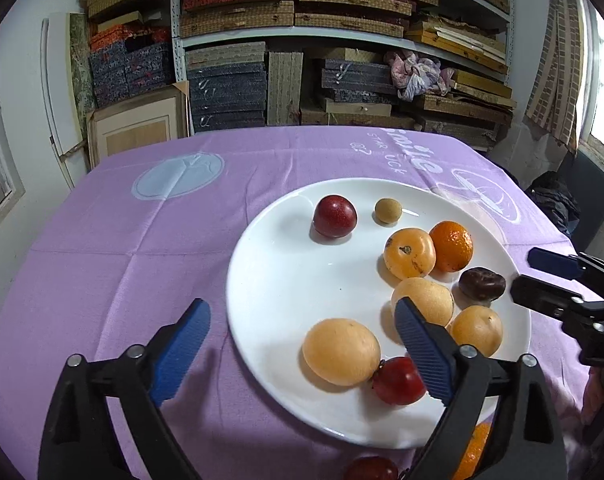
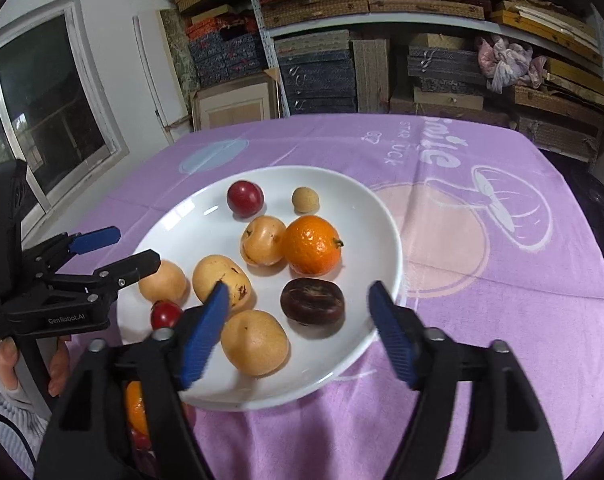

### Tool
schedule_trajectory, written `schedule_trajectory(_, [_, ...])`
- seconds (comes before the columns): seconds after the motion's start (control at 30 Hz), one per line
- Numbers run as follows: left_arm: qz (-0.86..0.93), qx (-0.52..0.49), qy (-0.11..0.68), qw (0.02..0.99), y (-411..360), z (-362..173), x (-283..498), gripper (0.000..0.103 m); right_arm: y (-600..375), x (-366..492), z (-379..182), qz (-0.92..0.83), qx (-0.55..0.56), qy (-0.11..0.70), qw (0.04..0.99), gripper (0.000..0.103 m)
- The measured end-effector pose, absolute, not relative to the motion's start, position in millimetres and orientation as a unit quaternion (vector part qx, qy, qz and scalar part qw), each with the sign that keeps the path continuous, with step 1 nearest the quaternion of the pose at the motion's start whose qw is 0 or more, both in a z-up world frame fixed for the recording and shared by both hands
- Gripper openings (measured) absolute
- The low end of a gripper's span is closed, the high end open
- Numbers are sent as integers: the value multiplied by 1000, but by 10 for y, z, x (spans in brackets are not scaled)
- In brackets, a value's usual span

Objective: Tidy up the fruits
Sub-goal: 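Place the grapefruit and mangosteen onto the white plate with both grippers, then withdraw both grippers and move the left gripper toward an orange tomato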

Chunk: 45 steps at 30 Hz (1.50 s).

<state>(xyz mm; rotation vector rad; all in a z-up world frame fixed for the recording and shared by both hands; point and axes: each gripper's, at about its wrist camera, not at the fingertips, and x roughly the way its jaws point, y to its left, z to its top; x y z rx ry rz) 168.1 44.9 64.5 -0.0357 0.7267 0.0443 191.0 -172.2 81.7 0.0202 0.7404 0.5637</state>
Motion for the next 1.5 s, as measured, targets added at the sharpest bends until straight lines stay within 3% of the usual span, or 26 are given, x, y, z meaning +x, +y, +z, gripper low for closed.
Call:
schedule_trajectory(0.13, [29,-40,359,932,607,747,1392,100,-2002,1488,1083,283,34,323,902,99])
schedule_trajectory(0.37, [31,-57,376,924,717,609,640,100,-2357,774,805,297,88,333,891,99])
schedule_trajectory(0.6, [-12,-77,391,917,534,405,170,100,-2362,769,607,275,104,383,876,99])
schedule_trajectory(0.77, [-20,-13,355,935,177,482,63,100,-2404,828,563,278,118,389,870,99])
schedule_trajectory(0.93, [-9,88,382,920,-178,250,124,100,-2480,902,525,274,143,399,863,99])
schedule_trajectory(1.13, [61,117,395,909,23,166,198,100,-2483,887,536,274,138,397,865,99])
schedule_trajectory(1.5, [16,-3,451,892,592,69,228,100,-2403,829,566,282,119,393,867,99])
